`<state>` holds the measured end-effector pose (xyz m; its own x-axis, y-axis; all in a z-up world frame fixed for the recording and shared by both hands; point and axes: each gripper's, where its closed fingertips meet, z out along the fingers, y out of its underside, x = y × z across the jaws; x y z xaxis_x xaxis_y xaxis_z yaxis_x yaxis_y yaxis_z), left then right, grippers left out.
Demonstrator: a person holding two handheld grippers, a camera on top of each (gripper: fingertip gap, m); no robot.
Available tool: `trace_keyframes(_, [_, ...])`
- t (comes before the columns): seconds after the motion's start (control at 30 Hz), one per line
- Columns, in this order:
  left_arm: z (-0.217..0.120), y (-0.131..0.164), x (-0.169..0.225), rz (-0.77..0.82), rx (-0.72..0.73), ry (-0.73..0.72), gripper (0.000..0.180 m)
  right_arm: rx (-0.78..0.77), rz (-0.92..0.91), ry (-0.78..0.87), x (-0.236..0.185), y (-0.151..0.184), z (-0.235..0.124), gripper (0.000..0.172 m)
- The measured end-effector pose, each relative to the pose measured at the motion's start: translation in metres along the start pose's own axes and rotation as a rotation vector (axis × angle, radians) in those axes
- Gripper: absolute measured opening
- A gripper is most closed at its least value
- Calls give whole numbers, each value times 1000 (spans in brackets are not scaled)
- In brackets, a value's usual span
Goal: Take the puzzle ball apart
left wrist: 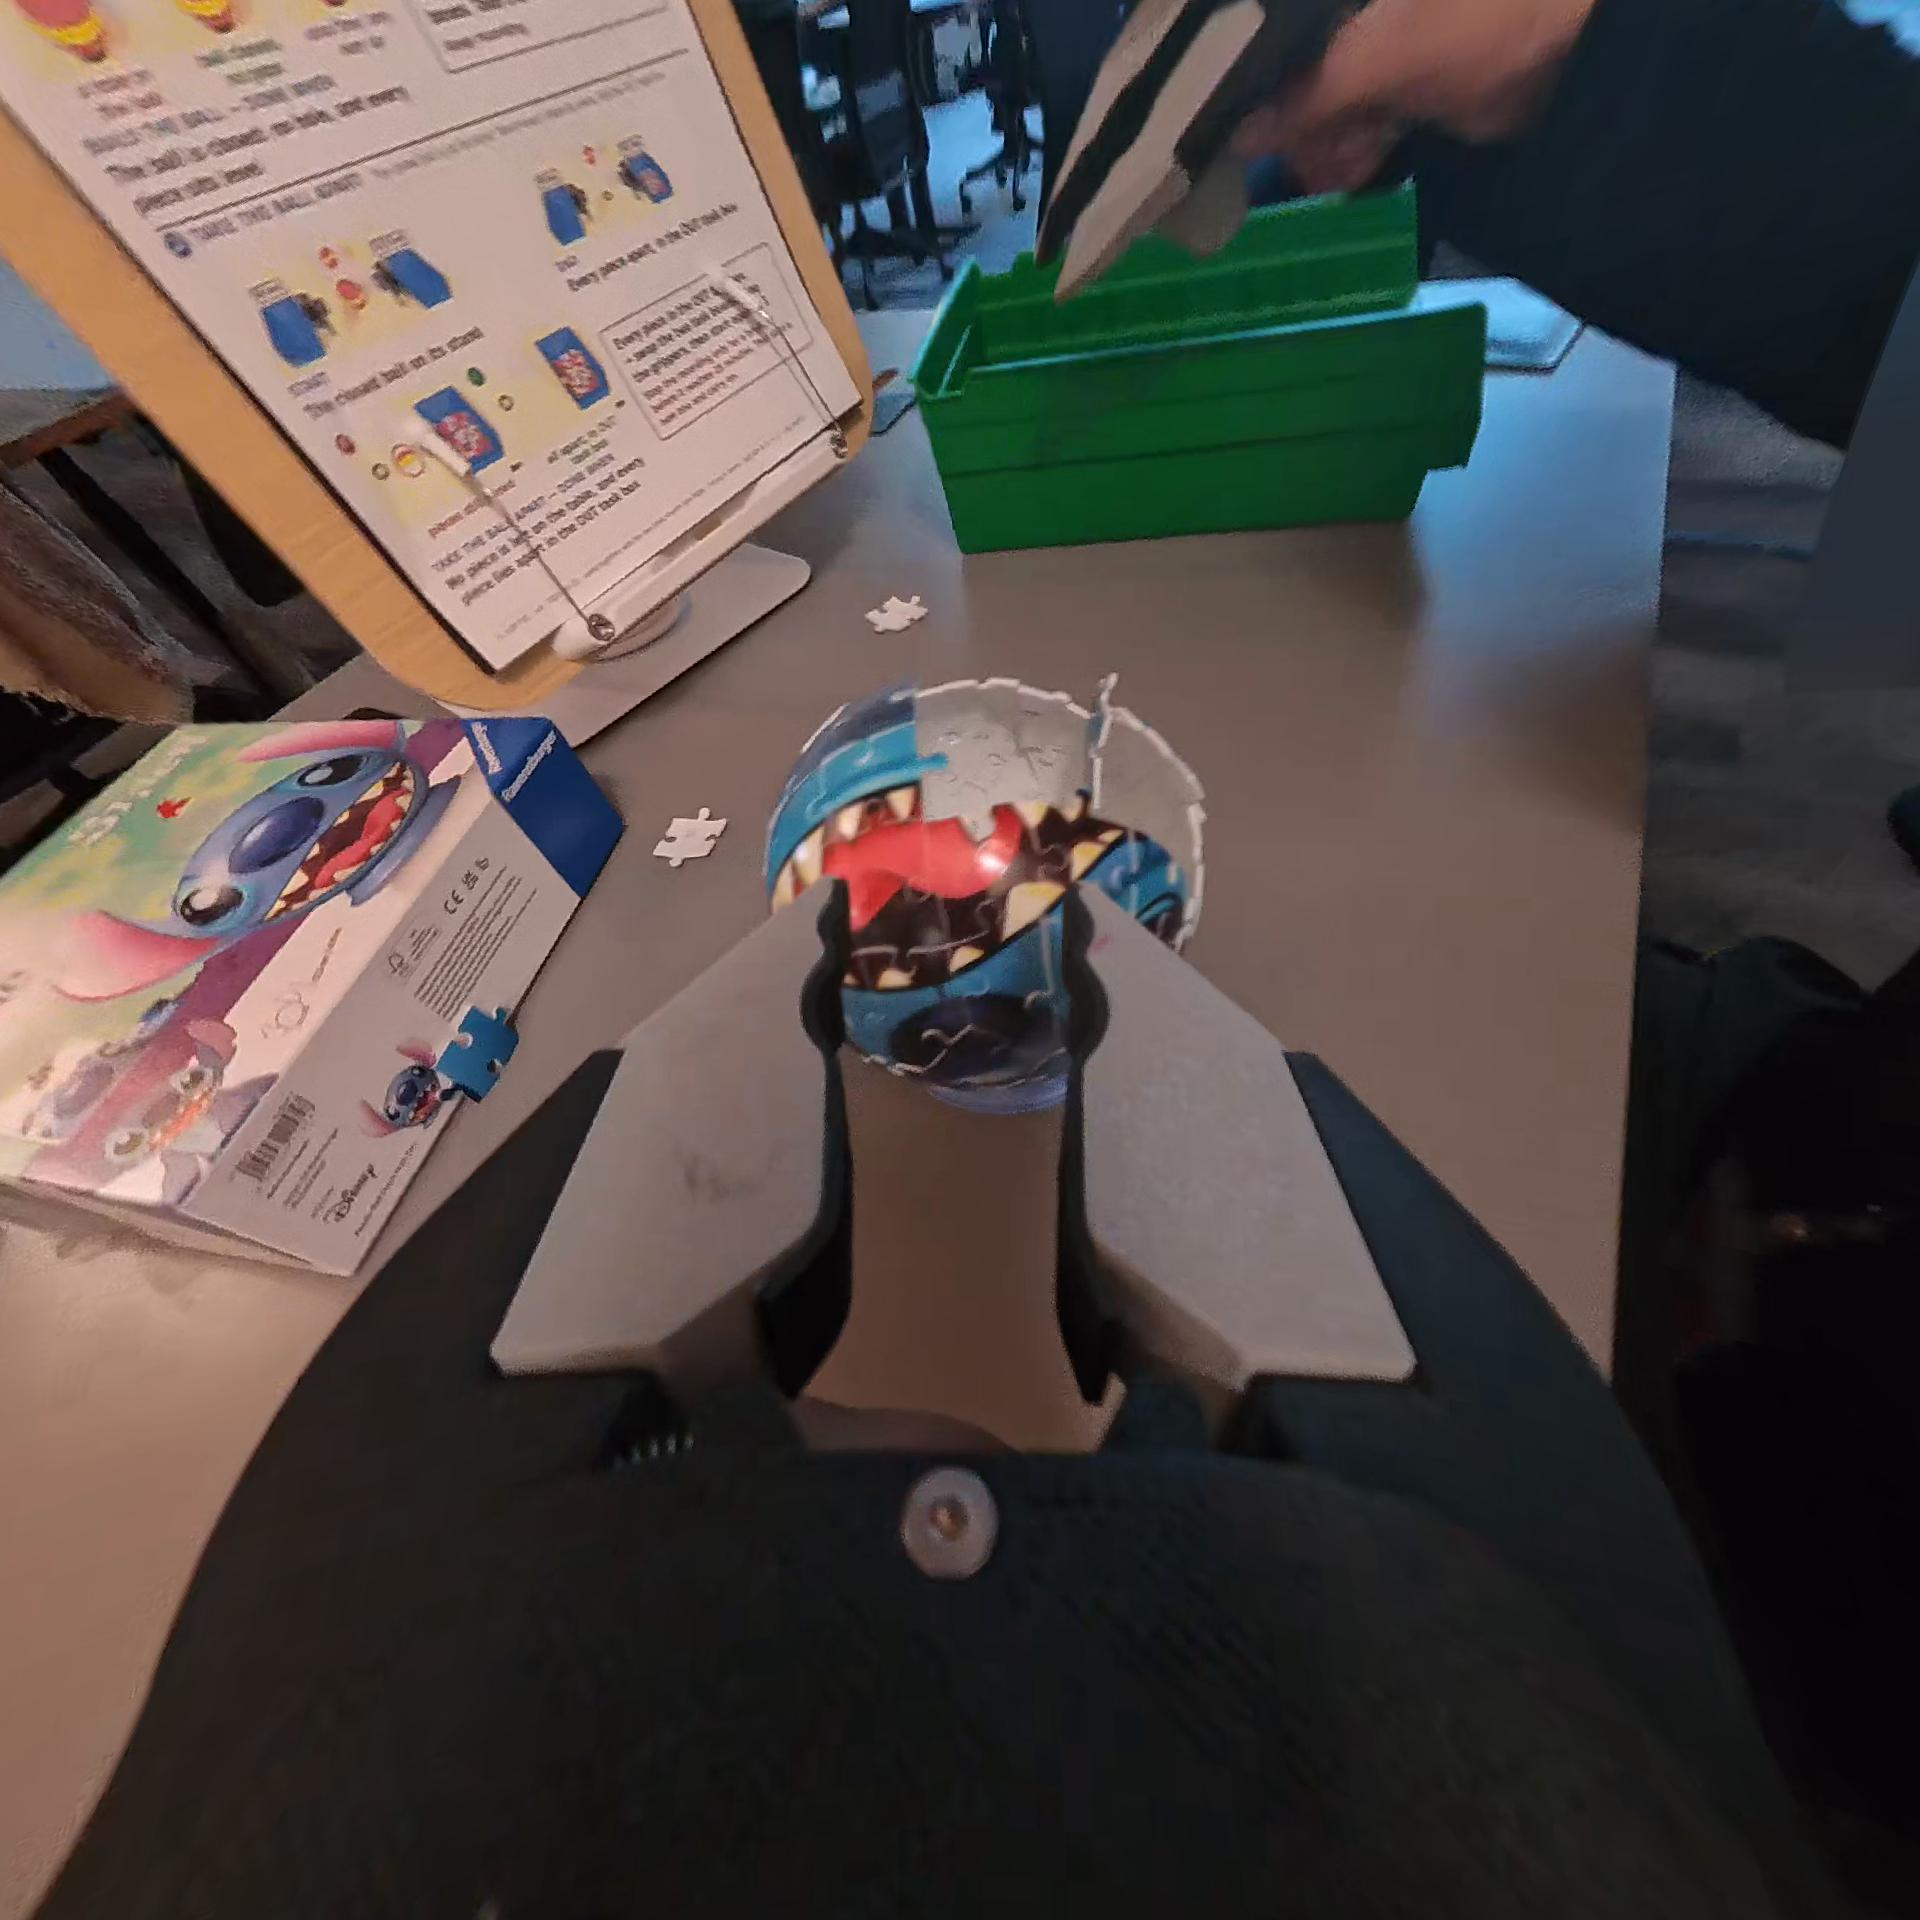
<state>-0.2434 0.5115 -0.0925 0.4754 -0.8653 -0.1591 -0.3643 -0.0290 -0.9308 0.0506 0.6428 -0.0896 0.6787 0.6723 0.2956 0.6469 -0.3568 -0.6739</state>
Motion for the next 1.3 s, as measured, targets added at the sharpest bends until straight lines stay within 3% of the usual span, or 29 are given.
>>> trace_keyframes(0.1, [-3,21,-18,-42,30,6,38,-109,72,-83,-27,-10,60,28])
trace_keyframes(0.23, [-7,52,-32,-83,10,21,39,-324,166,13,-4,16,138,51])
trace_keyframes(0.37, [-10,66,-29,-126,-2,48,38,-422,299,16,14,47,171,59])
trace_keyframes(0.47, [-10,71,-25,-114,-14,61,38,-382,369,-34,9,48,175,52])
trace_keyframes(0.53, [-9,68,-22,-129,5,75,37,-364,346,-53,1,47,173,24])
trace_keyframes(0.7, [-3,81,-25,-67,-35,42,36,-341,195,9,-18,38,140,21])
trace_keyframes(0.77, [-2,83,-31,-78,-29,23,36,-234,107,83,-19,13,97,21])
trace_keyframes(0.87, [-2,88,-38,-122,-27,29,37,-96,81,319,37,1,7,22])
trace_keyframes(0.97, [-1,93,-48,-114,-29,-13,37,-152,196,345,97,54,-36,21])
trace_keyframes(1.03, [0,95,-53,-118,-32,-28,39,-249,239,326,123,99,-30,25])
trace_keyframes(1.1, [0,94,-55,-123,-8,-31,40,-300,266,322,127,118,-23,41])
trace_keyframes(1.2, [-3,90,-57,-155,36,-32,40,-60,202,276,85,61,-24,39])
trace_keyframes(1.3, [-9,84,-62,-204,92,-51,38,183,97,-18,-14,-15,0,34])
